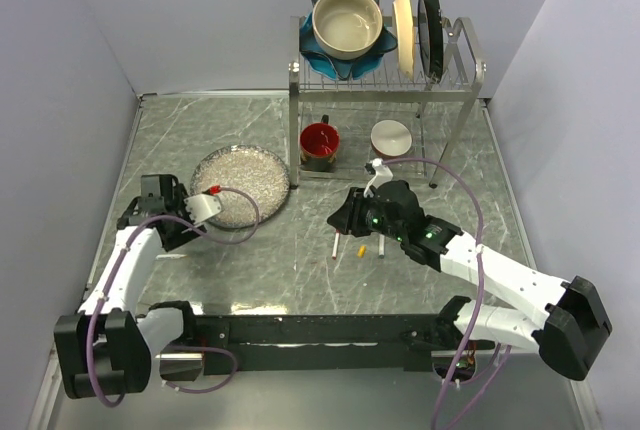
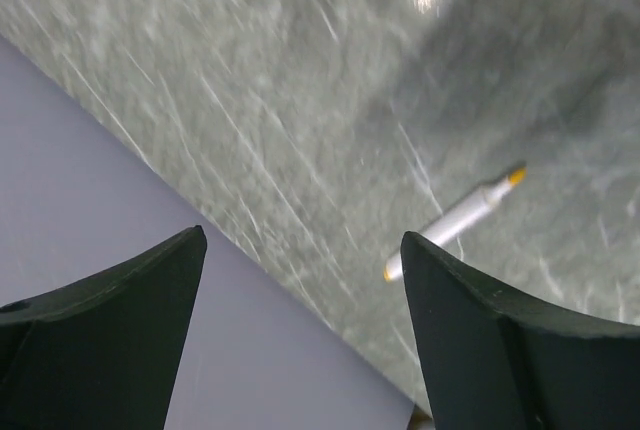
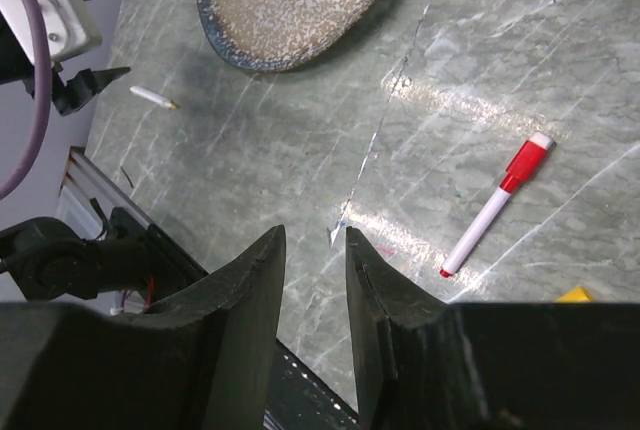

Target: Insert the pens into the pen caps

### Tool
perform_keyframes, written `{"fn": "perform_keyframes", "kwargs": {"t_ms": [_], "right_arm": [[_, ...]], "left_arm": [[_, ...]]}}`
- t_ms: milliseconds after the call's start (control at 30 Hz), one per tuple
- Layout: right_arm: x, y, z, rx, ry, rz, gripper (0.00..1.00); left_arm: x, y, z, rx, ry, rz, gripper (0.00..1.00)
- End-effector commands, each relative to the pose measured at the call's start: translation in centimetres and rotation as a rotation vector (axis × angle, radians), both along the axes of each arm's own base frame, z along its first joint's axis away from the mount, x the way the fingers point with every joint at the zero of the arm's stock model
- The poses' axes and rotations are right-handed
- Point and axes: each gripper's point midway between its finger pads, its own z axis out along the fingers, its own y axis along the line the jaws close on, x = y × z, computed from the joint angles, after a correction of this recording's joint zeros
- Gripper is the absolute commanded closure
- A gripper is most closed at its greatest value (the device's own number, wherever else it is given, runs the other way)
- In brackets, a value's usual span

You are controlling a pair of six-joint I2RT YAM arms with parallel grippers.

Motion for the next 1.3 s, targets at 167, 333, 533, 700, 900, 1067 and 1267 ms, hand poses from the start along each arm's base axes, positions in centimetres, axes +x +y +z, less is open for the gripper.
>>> {"fn": "perform_keyframes", "kwargs": {"t_ms": [167,333,533,700,900,1067,1267], "right_arm": [[0.8,-0.9,1.5,0.008,-0.067,-0.048,0.62],[1.2,-1.7,1.9,-0.008,-0.088,-0.081,0.62],[1.1,-1.7,2.1,-0.003,-0.096,-0.077,0.62],[0.9,-1.9,2.3,-0.003,-0.108,-0.077,0.62],[1.2,-2.4,2.8,-0.016,-0.128,-0.095,0.62],[1.1,-2.7,3.1,-0.021,-0.141,-0.096,0.62],[1.1,-2.9,3.6,-0.015,-0.16,-0.1,0.62]], "left_arm": [[-3.0,1.7,-3.3,0.043,0.167,0.004,0.18],[-4.3,1.5,-4.7,0.013,0.221,0.02,0.19],[-4.9,1.4,-5.6,0.012,0.246,0.012,0.21],[-5.0,1.4,-6.1,0.01,0.254,0.007,0.24],[-4.7,0.8,-6.9,-0.026,0.253,-0.004,0.29],[-5.9,-0.7,-7.9,-0.11,0.281,-0.013,0.36],[-7.3,-1.2,-8.7,-0.128,0.296,-0.026,0.4]]}}
